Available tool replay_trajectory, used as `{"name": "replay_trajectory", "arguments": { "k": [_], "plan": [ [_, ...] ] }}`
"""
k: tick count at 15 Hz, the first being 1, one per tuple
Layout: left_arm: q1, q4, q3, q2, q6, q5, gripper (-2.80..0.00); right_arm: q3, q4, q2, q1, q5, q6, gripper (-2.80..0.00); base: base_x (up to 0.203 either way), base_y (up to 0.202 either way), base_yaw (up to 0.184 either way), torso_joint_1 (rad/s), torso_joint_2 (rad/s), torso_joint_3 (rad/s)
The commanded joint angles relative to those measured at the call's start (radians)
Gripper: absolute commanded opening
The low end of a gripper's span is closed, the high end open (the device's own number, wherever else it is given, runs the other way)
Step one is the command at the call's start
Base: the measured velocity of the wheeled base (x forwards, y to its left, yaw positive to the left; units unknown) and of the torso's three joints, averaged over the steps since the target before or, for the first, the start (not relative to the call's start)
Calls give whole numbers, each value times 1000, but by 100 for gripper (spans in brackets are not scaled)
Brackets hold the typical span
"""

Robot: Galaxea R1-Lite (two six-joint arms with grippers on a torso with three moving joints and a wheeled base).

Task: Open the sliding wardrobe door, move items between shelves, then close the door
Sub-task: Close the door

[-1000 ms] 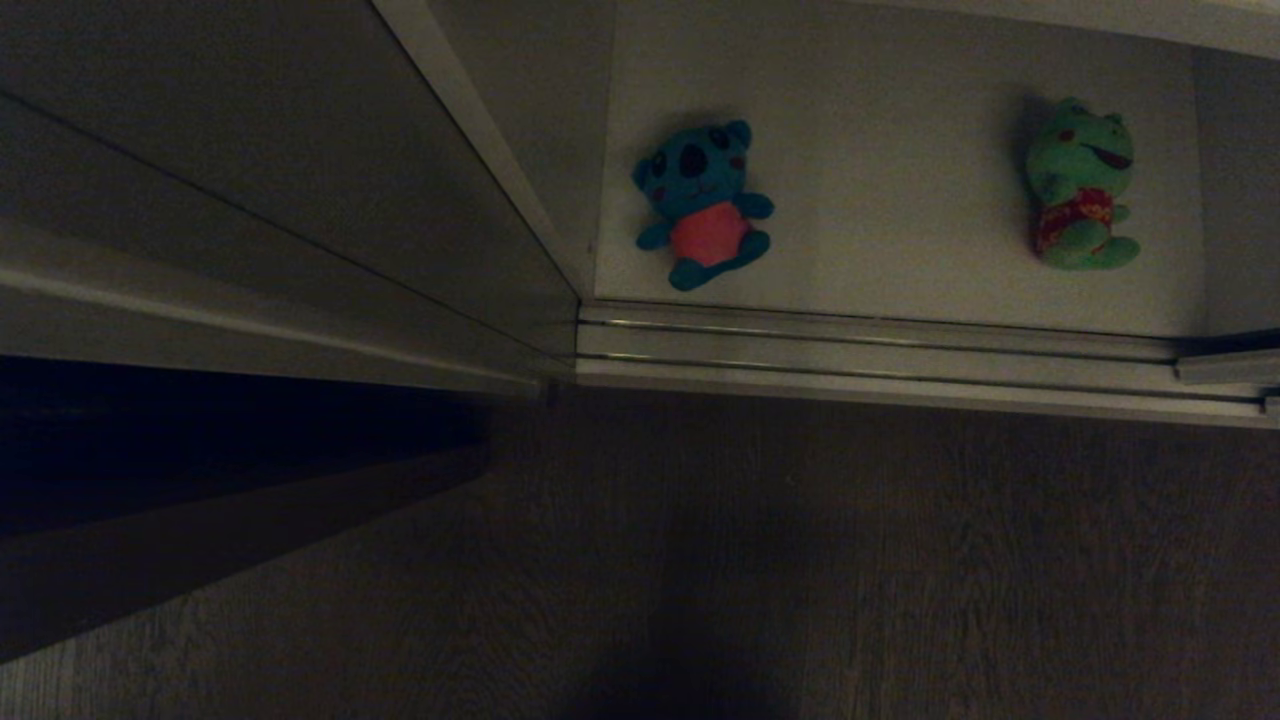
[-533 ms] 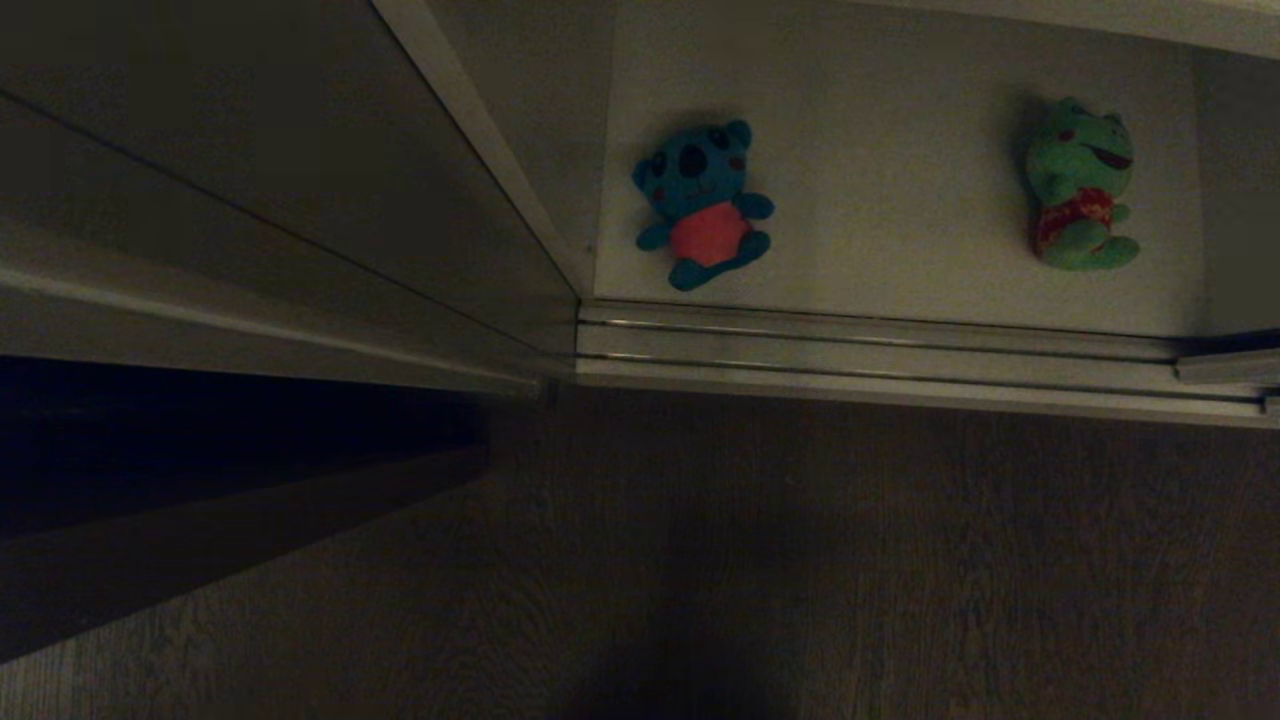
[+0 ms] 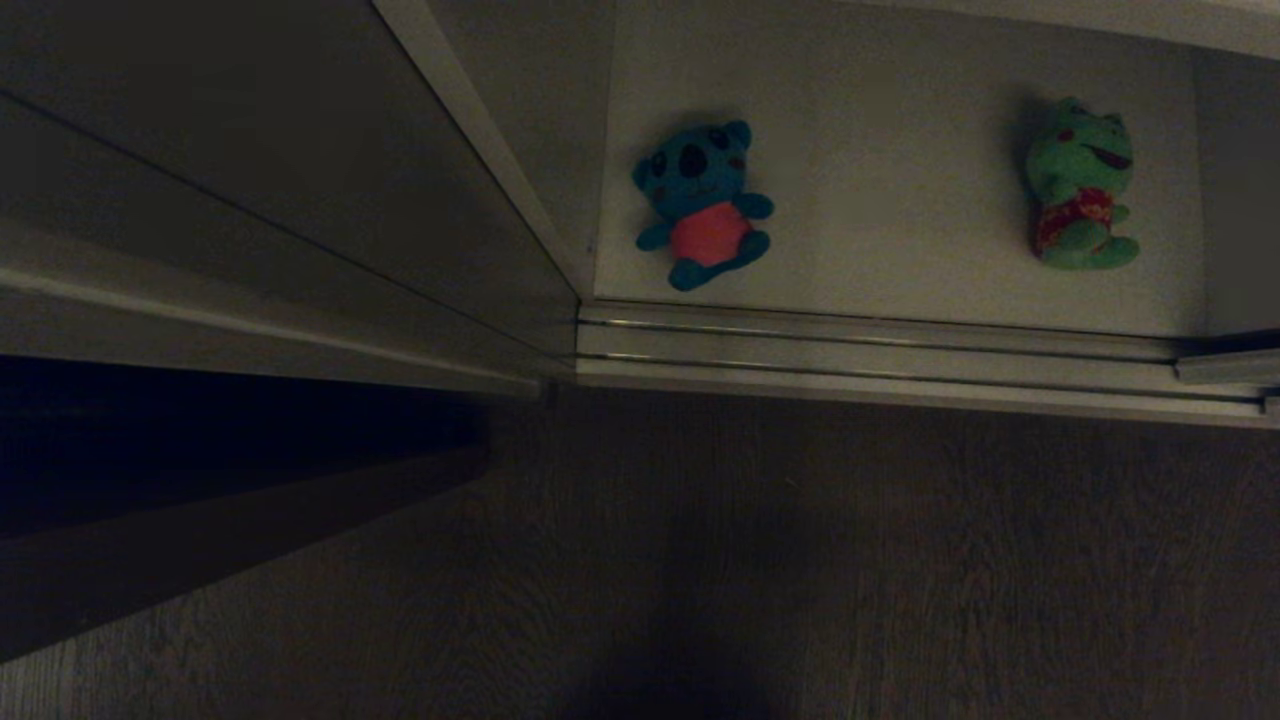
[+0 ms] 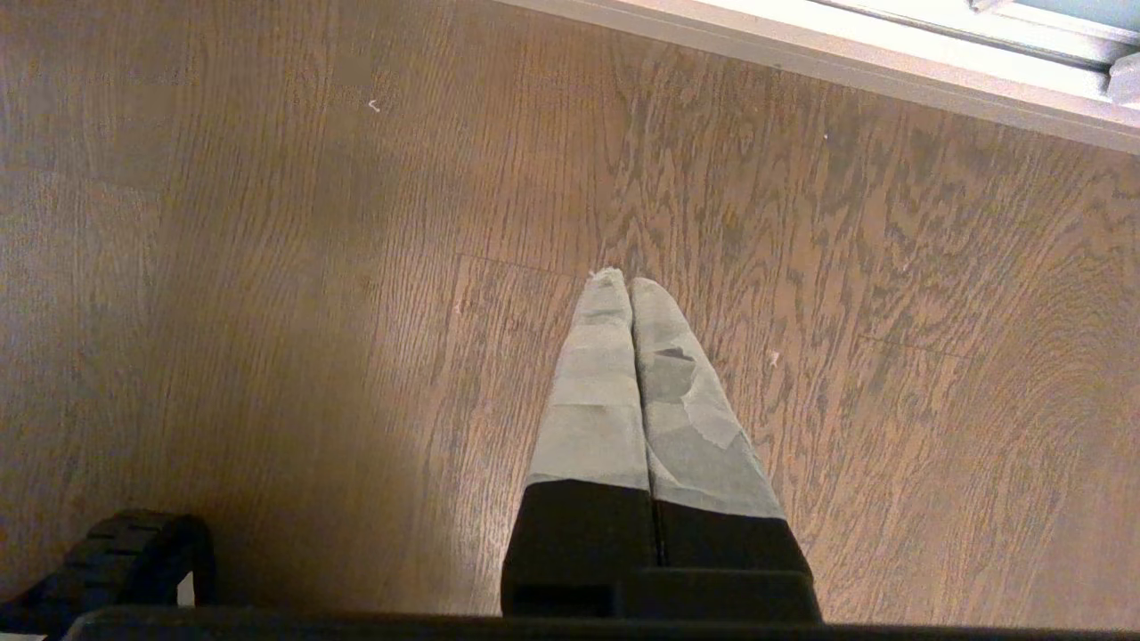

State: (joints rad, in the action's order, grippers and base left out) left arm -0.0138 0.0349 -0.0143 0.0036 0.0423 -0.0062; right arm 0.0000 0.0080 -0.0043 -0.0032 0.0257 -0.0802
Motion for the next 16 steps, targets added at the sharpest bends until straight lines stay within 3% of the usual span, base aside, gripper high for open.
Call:
{"name": "replay_trajectory", "arguments": {
  "k": [1,7,16],
  "plan": [
    [0,-3,0,-1,3,0,-280,2,0,3,0,0,-1,-280,0,0,0,0,0,0],
    [0,-5,2,-1,7,0,-280,2,0,3,0,0,-1,-280,0,0,0,2,0,13],
    [0,-6,0,1,-18,-1,-280,2,0,3,0,0,-1,-280,0,0,0,1,3,180]
  ]
}}
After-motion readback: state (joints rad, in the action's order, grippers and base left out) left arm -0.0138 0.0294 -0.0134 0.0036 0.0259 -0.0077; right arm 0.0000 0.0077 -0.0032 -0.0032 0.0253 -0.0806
